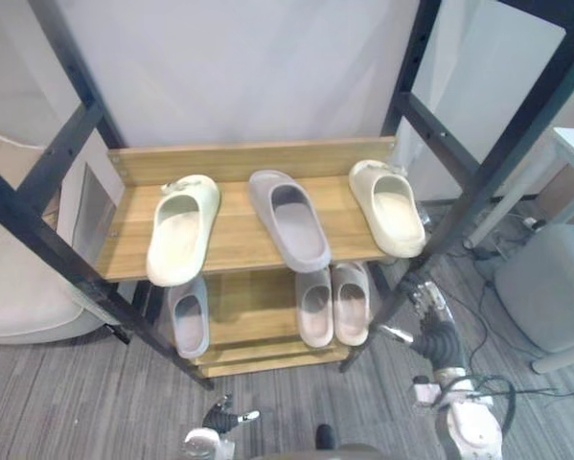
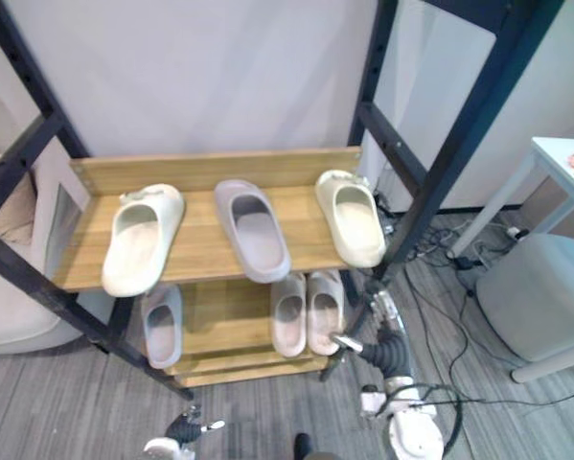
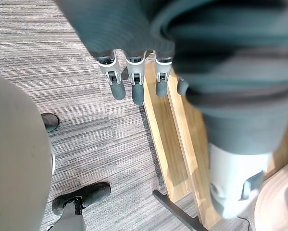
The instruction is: Organize the slippers on the shoe rack
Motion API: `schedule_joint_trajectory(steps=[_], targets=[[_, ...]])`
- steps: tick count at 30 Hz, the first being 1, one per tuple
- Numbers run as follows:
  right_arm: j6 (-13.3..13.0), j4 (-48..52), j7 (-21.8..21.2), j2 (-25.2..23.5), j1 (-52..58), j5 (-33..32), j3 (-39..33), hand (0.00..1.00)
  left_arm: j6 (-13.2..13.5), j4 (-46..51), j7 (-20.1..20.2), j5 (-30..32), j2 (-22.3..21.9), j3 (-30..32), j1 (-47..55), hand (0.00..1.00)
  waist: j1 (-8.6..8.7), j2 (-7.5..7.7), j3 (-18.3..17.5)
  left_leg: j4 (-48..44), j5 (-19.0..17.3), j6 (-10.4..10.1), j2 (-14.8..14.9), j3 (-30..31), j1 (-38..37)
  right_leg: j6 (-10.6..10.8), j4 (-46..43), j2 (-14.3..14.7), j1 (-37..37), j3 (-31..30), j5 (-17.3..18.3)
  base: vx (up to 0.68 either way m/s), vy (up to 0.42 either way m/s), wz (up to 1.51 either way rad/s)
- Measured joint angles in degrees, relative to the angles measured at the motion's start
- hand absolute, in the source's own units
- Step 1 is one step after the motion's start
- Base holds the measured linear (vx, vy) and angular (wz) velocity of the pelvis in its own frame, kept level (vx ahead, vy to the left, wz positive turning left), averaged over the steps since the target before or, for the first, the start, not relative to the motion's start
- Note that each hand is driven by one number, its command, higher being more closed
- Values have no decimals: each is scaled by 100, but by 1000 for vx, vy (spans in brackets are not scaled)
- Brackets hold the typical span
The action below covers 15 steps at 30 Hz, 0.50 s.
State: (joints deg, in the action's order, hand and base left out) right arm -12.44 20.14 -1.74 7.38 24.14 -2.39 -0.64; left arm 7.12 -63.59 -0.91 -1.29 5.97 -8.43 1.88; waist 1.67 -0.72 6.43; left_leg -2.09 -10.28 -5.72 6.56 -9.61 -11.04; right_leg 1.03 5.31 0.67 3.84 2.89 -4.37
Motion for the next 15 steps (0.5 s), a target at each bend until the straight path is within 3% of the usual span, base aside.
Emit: schedule_joint_trajectory(steps=[15], targets=[[-68, 167, 291, 484, -1280, -247, 84, 0, -1, 72, 12, 0, 7, 22, -2, 0, -108, 46, -55, 59, 38, 33, -34, 304, 318, 35, -23, -66, -197, 319, 24, 9, 1, 10]])
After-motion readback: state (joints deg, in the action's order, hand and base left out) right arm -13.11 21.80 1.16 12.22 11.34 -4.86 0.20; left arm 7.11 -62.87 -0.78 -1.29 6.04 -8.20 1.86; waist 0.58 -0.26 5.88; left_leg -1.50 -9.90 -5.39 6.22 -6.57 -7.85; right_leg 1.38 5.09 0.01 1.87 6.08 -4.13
